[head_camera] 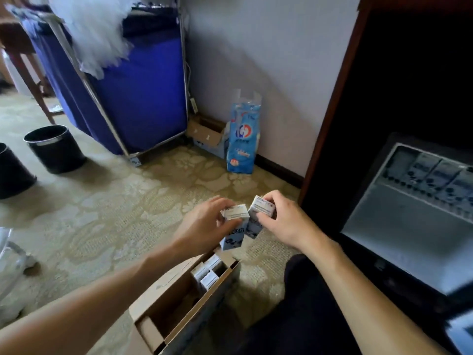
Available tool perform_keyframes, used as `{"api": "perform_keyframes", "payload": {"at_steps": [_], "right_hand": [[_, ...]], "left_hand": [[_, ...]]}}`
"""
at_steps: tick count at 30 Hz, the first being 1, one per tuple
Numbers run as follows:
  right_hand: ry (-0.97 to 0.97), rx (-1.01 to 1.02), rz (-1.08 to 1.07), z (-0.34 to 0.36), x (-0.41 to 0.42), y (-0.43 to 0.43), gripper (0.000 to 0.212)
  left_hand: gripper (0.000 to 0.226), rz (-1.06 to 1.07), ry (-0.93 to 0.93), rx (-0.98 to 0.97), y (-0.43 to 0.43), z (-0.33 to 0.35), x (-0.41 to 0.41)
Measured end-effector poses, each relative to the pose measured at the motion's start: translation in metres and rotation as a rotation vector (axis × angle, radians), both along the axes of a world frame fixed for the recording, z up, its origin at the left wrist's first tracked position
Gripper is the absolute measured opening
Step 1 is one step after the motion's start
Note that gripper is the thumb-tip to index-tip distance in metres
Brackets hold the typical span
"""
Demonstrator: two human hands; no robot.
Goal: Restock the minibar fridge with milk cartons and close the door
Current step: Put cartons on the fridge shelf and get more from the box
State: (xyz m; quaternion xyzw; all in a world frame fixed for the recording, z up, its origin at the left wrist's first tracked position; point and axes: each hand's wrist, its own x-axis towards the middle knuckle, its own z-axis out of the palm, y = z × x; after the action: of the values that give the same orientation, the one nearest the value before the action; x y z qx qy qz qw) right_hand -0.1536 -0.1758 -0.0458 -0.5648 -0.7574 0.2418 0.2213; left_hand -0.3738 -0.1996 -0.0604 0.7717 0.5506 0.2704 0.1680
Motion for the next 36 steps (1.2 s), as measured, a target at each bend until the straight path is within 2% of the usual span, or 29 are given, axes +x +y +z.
{"api": "perform_keyframes", "payload": {"at_steps": [7, 13, 17, 22, 26, 31, 36], "right_hand": [[-0.014, 0.061, -0.221, 0.025, 0.110, -0.003, 0.019], [-0.006, 0.089, -0.361, 0.035, 0.190, -0.024, 0.018], [-0.024, 0.087, -0.448, 0.032, 0.237, -0.029, 0.018], [-0.096, 0.017, -0.503, 0.001, 0.287, -0.011, 0.031], [-0.172, -0.090, -0.529, -0.038, 0.324, 0.018, 0.041], [-0.193, -0.108, -0.596, -0.095, 0.356, 0.059, 0.036], [-0.156, -0.108, -0.684, -0.149, 0.383, 0.092, 0.037]], "left_hand": [[0.030, -0.179, 0.049, 0.093, 0.051, 0.041, 0.112], [0.039, -0.332, 0.105, 0.032, 0.074, 0.067, 0.204], [0.037, -0.393, 0.148, -0.012, 0.092, 0.065, 0.262], [0.047, -0.407, 0.169, -0.047, 0.119, 0.027, 0.325], [0.041, -0.412, 0.182, -0.046, 0.144, -0.022, 0.363], [0.032, -0.433, 0.271, -0.037, 0.178, -0.083, 0.405], [0.033, -0.452, 0.273, -0.104, 0.211, -0.137, 0.443]]}}
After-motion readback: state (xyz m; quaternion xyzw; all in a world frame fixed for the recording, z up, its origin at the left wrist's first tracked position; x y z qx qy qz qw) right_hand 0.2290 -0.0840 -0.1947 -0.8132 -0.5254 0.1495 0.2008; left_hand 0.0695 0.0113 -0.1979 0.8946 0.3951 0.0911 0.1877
